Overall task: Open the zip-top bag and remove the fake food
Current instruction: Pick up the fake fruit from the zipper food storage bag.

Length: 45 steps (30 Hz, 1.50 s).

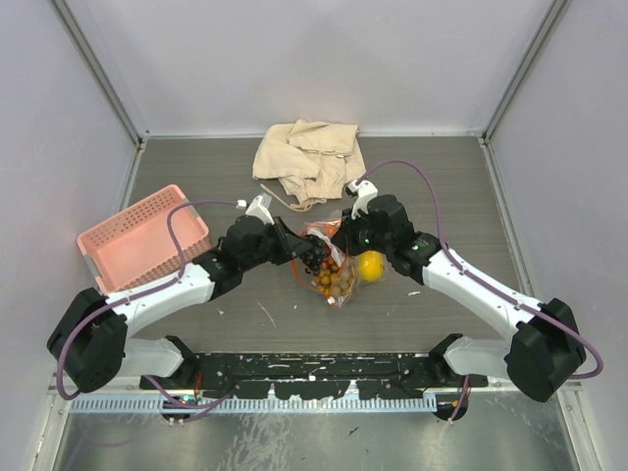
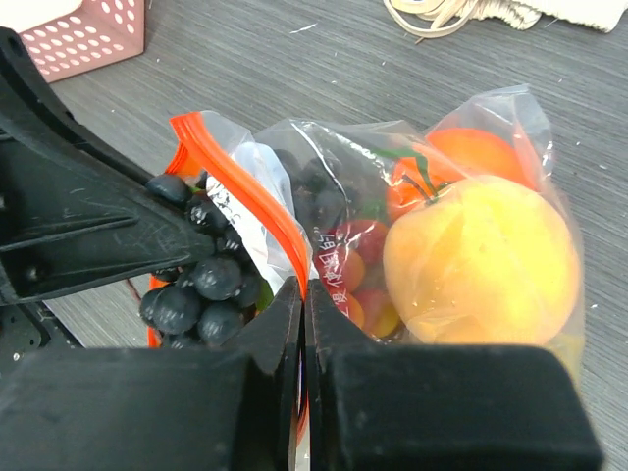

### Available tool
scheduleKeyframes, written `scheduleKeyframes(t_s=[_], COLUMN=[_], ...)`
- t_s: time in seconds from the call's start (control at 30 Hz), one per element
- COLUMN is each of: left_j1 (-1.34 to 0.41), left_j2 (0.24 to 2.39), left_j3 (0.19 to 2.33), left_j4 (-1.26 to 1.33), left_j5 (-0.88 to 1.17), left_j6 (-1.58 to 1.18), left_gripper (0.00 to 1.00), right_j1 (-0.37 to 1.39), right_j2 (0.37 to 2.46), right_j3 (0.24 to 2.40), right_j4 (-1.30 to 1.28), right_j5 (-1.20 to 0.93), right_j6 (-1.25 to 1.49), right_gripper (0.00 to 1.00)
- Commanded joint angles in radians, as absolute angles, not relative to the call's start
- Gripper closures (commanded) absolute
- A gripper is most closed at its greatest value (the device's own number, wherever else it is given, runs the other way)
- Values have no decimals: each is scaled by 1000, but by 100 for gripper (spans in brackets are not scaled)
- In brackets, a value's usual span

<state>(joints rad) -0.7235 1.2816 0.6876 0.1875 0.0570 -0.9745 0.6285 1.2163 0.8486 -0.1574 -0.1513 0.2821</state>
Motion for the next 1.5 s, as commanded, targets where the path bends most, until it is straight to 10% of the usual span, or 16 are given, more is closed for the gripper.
scheduleKeyframes(t_s=[0.0, 0.97, 1.3, 1.47], left_j1=[-712, -561, -565, -566], left_j2=[1230, 1364, 1343, 1308], left_j3=[698, 688, 705, 695], left_j4=[238, 349, 222, 171], left_j5=[140, 505, 460, 434], left_j6=[-934, -990, -923, -895], left_gripper=[100, 96, 45, 41], right_j1=[620, 621, 620, 621], right_j2=[1185, 1218, 1228, 1229], right_j3=[847, 841, 836, 836], right_j4=[-104, -73, -66, -62], right_j5=[-108, -119, -129, -136], right_j6=[275, 316, 320, 325], right_gripper=[92, 91, 91, 91])
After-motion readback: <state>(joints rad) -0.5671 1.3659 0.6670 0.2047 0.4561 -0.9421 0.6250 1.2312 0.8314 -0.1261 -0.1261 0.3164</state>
